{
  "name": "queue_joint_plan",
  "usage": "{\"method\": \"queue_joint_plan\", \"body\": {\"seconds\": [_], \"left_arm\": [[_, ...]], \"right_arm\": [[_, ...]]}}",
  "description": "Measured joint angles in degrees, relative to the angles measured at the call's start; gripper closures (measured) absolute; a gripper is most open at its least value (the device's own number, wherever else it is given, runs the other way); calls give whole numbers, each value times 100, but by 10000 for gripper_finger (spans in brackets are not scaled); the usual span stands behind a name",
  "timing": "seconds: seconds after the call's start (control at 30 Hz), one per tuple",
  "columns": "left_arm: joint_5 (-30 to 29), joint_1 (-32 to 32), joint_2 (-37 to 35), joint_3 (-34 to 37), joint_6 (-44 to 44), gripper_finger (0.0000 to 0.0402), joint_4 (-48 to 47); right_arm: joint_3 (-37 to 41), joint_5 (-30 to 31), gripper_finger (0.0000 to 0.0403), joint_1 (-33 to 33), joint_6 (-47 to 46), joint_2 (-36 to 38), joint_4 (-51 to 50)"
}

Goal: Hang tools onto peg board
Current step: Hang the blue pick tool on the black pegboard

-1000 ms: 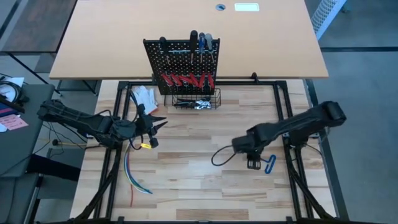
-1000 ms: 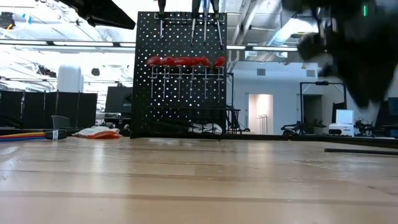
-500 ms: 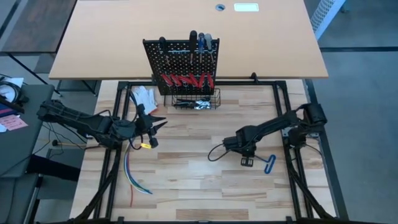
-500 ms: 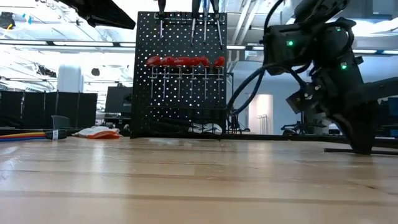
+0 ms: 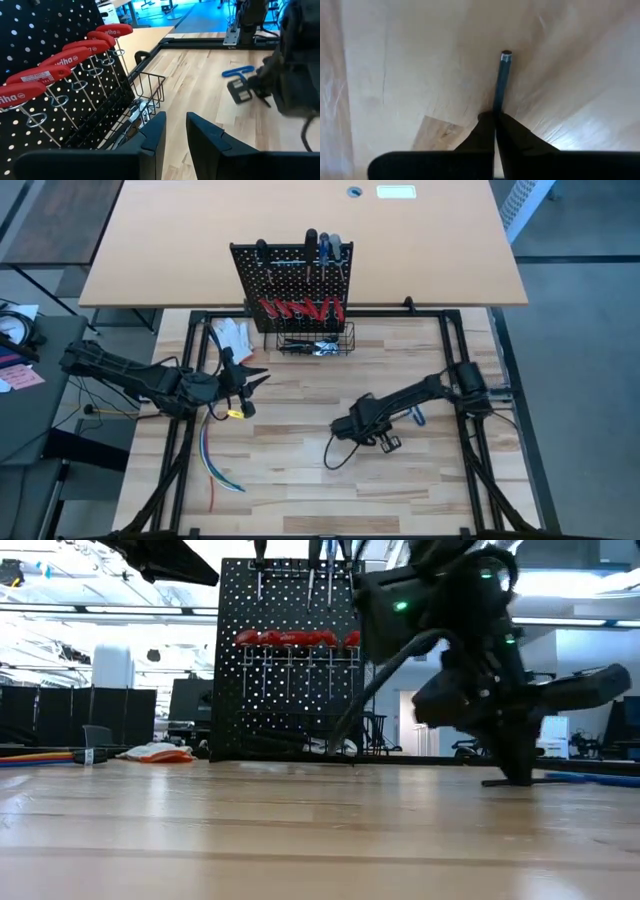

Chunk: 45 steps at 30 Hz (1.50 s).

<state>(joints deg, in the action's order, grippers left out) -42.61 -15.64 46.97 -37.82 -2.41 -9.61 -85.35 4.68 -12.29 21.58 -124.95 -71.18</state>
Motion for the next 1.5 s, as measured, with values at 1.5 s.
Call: {"method": "queue_joint_plan", "body": {"seconds": [1.5], "left_arm": [[1947, 446, 3119, -144, 882, 340, 2185]], "right_arm": [[3960, -140, 399, 303, -3708, 3750, 4294]]}}
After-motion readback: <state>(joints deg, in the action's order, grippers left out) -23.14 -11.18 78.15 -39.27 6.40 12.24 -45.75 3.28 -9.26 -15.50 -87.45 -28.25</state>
